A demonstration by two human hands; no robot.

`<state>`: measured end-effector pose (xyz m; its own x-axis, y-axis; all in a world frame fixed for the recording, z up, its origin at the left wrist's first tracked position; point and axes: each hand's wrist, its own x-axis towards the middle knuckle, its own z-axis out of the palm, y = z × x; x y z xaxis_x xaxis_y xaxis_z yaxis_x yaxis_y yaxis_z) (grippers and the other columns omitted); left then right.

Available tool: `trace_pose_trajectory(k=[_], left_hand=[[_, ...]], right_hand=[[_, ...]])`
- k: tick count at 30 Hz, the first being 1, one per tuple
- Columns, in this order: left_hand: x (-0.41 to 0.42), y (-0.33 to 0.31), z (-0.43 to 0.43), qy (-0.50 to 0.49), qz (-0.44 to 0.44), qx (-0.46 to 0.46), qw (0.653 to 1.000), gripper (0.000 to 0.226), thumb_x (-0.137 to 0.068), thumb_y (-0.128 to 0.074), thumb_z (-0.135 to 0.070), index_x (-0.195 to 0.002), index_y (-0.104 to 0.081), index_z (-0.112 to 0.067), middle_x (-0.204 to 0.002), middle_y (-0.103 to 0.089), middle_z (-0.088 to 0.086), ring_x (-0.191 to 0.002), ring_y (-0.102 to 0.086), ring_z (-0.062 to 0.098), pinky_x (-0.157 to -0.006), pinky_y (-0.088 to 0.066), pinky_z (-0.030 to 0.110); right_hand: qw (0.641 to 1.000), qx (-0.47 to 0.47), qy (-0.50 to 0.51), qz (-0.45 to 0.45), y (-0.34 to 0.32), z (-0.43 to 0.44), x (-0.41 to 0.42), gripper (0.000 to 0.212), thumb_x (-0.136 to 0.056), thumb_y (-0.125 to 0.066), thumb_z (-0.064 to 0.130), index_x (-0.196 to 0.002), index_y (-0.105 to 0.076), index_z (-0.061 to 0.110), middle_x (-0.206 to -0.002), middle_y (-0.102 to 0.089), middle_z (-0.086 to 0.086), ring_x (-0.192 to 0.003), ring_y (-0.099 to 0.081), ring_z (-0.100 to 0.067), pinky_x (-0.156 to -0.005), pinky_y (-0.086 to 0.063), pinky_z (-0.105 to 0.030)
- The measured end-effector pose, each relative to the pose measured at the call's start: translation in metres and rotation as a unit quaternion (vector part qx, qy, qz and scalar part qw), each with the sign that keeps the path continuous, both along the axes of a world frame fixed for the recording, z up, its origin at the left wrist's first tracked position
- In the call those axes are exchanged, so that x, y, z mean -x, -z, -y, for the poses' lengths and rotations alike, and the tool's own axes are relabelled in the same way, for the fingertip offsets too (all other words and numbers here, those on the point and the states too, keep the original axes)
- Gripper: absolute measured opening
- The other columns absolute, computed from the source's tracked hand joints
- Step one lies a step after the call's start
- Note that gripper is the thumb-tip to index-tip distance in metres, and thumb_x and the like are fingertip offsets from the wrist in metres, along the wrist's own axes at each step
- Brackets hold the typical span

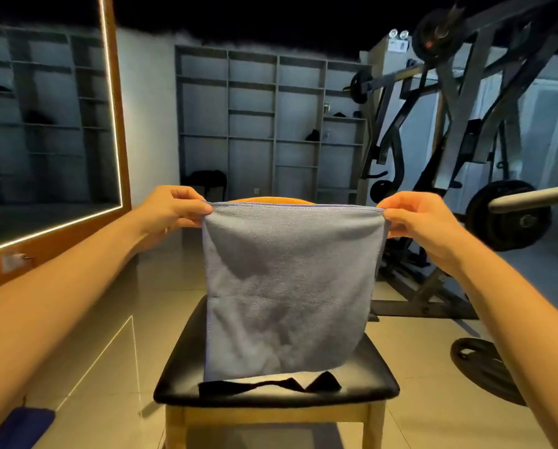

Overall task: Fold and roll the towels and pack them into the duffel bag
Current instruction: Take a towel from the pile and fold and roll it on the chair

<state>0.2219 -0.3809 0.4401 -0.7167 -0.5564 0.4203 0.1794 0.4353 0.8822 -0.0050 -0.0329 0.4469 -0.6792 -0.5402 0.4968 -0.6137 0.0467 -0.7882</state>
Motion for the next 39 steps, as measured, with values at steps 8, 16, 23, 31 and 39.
trace_pose_trajectory(k=[8,16,23,31,39], left_hand=[[-0.027,-0.008,0.004,0.023,0.044,0.037,0.998,0.023,-0.074,-0.082,-0.012,-0.094,-0.073,-0.006,-0.084,-0.073,0.007,-0.084,-0.072,0.018,-0.072,-0.060,0.025],[-0.030,0.002,0.005,0.202,0.078,-0.103,0.971,0.030,-0.088,-0.058,-0.002,-0.068,-0.075,-0.017,-0.090,-0.072,0.006,-0.089,-0.072,0.016,-0.067,-0.060,0.024],[0.041,0.046,0.034,0.038,0.155,-0.115,0.980,0.016,-0.077,-0.078,-0.015,-0.092,-0.073,-0.011,-0.094,-0.071,0.006,-0.088,-0.064,0.018,-0.068,-0.057,0.023],[0.146,0.171,0.069,-0.215,0.191,-0.172,0.942,0.006,-0.094,-0.066,0.002,-0.097,-0.071,-0.001,-0.093,-0.068,0.018,-0.064,-0.069,0.021,-0.051,-0.058,0.023],[0.193,0.236,0.117,-0.266,0.191,-0.196,0.925,0.013,-0.083,-0.066,0.016,-0.088,-0.072,0.006,-0.093,-0.071,0.026,-0.067,-0.071,0.034,-0.059,-0.063,0.036]], right_hand=[[0.999,0.017,0.044,-0.025,-0.014,0.010,-0.015,0.014,-0.099,-0.059,0.005,-0.100,-0.073,0.008,-0.098,-0.073,-0.012,-0.090,-0.070,-0.025,-0.071,-0.058,-0.032],[0.975,0.107,-0.135,0.142,-0.005,-0.009,-0.004,0.018,-0.095,-0.053,-0.003,-0.105,-0.068,-0.003,-0.086,-0.074,-0.007,-0.077,-0.069,-0.017,-0.066,-0.059,-0.023],[0.990,0.017,0.062,0.124,0.049,0.052,0.060,0.015,-0.091,-0.061,-0.001,-0.092,-0.075,0.004,-0.079,-0.067,-0.011,-0.071,-0.059,-0.021,-0.057,-0.046,-0.029],[0.958,-0.056,0.189,0.205,0.175,0.159,0.138,0.022,-0.095,-0.063,0.003,-0.081,-0.069,0.017,-0.091,-0.069,-0.009,-0.076,-0.071,-0.026,-0.054,-0.057,-0.031],[0.944,-0.103,0.191,0.251,0.236,0.218,0.190,0.015,-0.097,-0.058,-0.002,-0.093,-0.070,0.006,-0.099,-0.068,-0.018,-0.077,-0.073,-0.036,-0.066,-0.065,-0.039]])
